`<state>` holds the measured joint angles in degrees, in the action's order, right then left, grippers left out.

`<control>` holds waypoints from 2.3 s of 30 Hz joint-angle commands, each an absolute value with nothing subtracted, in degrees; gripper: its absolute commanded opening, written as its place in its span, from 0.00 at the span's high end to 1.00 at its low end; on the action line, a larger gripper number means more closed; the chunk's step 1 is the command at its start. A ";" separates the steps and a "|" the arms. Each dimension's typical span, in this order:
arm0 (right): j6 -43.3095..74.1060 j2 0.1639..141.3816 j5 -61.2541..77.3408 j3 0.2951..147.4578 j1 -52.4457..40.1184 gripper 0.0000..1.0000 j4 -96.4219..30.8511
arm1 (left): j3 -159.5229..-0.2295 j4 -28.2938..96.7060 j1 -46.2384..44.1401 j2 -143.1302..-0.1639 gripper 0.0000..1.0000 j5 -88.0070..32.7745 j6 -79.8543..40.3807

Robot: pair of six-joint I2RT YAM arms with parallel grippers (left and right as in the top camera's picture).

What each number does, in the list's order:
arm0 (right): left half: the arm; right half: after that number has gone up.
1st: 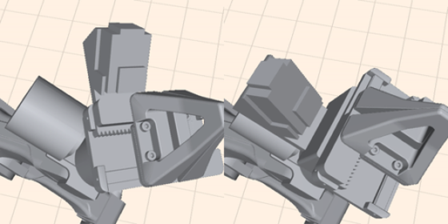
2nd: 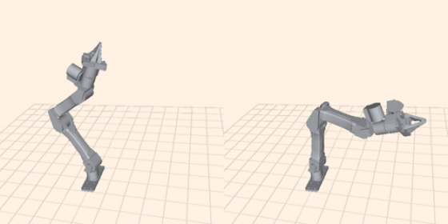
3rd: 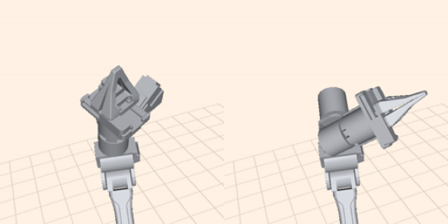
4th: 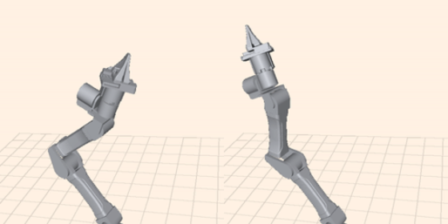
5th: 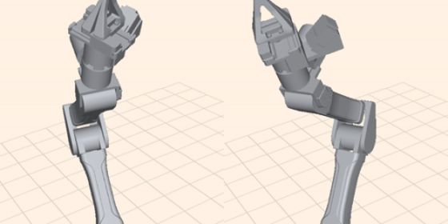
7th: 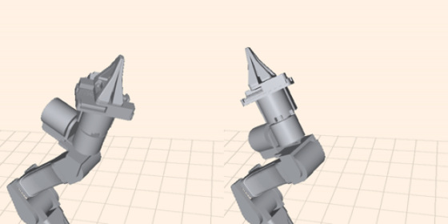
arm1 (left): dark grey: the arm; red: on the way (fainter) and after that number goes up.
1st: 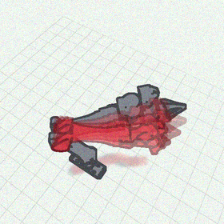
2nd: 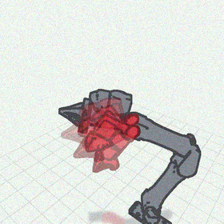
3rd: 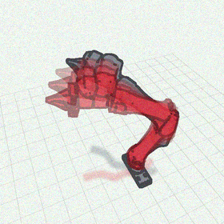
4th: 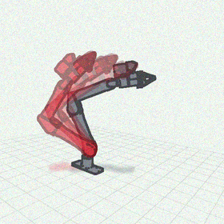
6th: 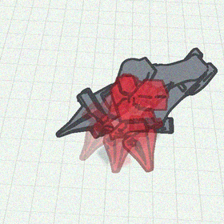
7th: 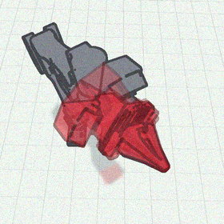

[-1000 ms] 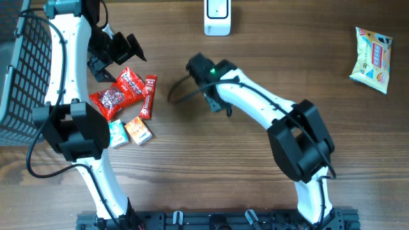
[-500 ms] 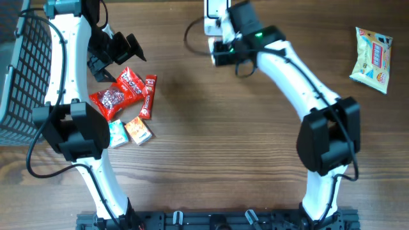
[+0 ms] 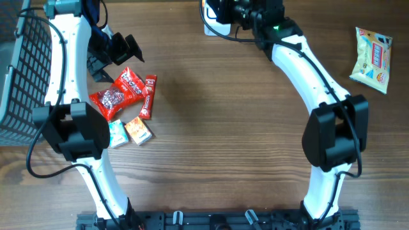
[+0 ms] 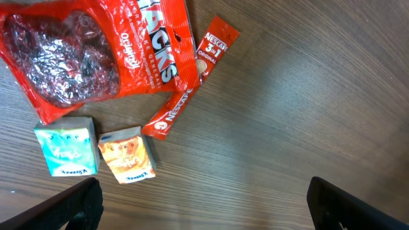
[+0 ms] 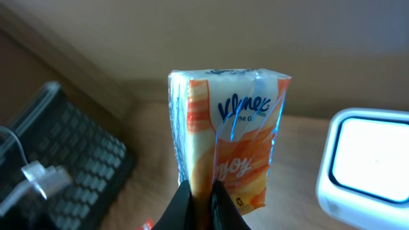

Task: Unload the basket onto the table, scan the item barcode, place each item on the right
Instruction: 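Hold the orange Kleenex pack in front of the white scanner, then carry the Kleenex pack to the right corner beside the wipes and release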

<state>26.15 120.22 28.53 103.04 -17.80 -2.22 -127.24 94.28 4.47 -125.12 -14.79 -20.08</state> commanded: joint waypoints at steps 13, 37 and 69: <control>36.99 131.87 30.52 103.83 -15.14 0.96 3.86 | -127.74 94.32 4.25 -124.51 0.00 -14.06 -19.79; 31.75 112.40 19.44 105.93 -0.25 0.96 -27.09 | -127.74 94.32 4.25 -124.51 0.00 -14.06 -19.79; 32.12 118.06 -11.18 101.58 28.58 0.96 -49.43 | -127.74 94.78 4.25 -124.51 0.00 -14.06 -19.79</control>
